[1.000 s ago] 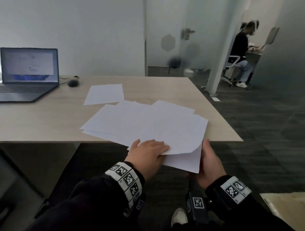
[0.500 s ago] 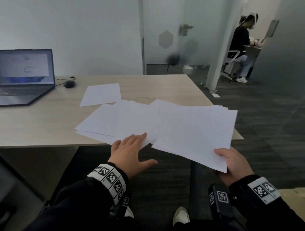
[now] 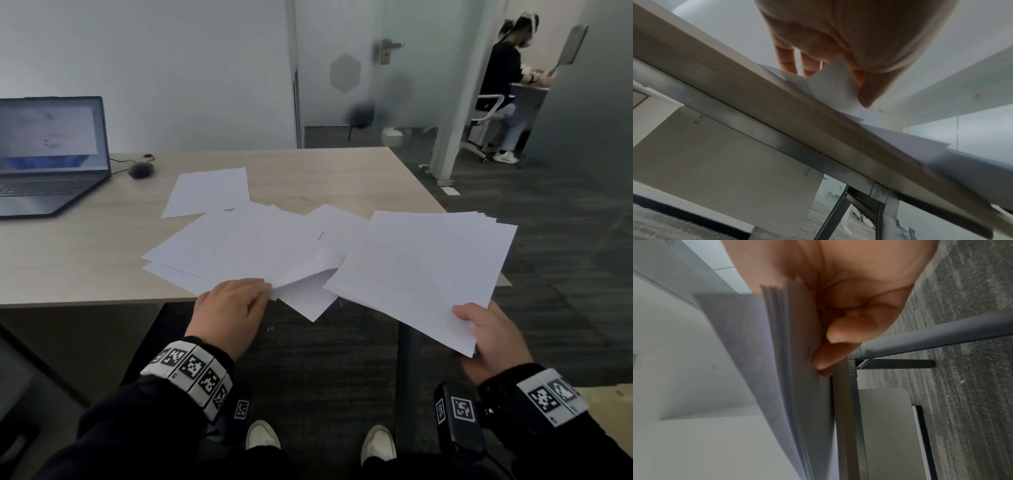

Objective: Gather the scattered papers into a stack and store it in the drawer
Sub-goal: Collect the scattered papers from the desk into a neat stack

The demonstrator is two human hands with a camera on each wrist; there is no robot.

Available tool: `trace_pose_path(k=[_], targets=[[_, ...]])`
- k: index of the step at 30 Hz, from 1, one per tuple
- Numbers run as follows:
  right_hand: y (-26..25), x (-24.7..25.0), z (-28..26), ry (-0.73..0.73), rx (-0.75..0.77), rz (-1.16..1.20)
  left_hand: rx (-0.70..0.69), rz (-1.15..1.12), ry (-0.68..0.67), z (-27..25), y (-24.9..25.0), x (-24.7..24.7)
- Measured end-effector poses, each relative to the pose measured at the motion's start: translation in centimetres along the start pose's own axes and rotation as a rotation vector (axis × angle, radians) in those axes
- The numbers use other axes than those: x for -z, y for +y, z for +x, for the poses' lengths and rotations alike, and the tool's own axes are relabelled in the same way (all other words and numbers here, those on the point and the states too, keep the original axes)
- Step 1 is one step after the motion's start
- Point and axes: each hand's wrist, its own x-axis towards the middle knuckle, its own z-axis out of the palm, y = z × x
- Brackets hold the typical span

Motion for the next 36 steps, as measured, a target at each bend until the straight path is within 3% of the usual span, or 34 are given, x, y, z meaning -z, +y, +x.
trace_pose_path(k=[4, 7, 9, 16, 19, 24, 29, 31, 34, 36], targets=[[0.5, -0.3, 0.3, -0.056, 0.015, -0.023, 0.165, -0.152, 0.160, 0.5, -0.5, 1.8], [1.2, -0.3, 0.7, -0.046, 0.027, -0.023, 0.197, -0.139, 0.229, 1.8, -0.5, 2.6], [1.5, -0.2, 0.8, -0.044, 0.030, -0.017, 0.180, -0.050, 0.174, 3.1, 0.1, 2.5], [1.6, 0.1, 0.7, -0.083, 0.043, -0.034, 0.163, 0.227, -0.247, 5.0, 1.7, 0.3], [1.6, 0.3, 0.7, -0.070, 0.038, -0.035, 0.113, 0.294, -0.303, 4.8, 1.4, 0.4], [1.9, 0.3, 1.0, -0.059, 0.021, -0.027, 0.098, 0.116, -0.210, 4.4, 1.0, 1.6], [1.6, 0.3, 0.9, -0.063, 0.020, -0.031, 0.032, 0.161, -0.143, 4.2, 0.7, 2.0], [1.4, 0.3, 0.8, -0.067, 0.025, -0.016, 0.013, 0.033, -0.054, 4.0, 0.2, 2.3], [1.4, 0.9, 1.1, 0.000, 0.027, 0.010, 0.015, -0.345, 0.145, 3.7, -0.3, 3.0], [1.2, 1.3, 1.4, 0.044, 0.027, 0.030, -0.050, -0.470, 0.127, 3.8, -0.7, 2.7]])
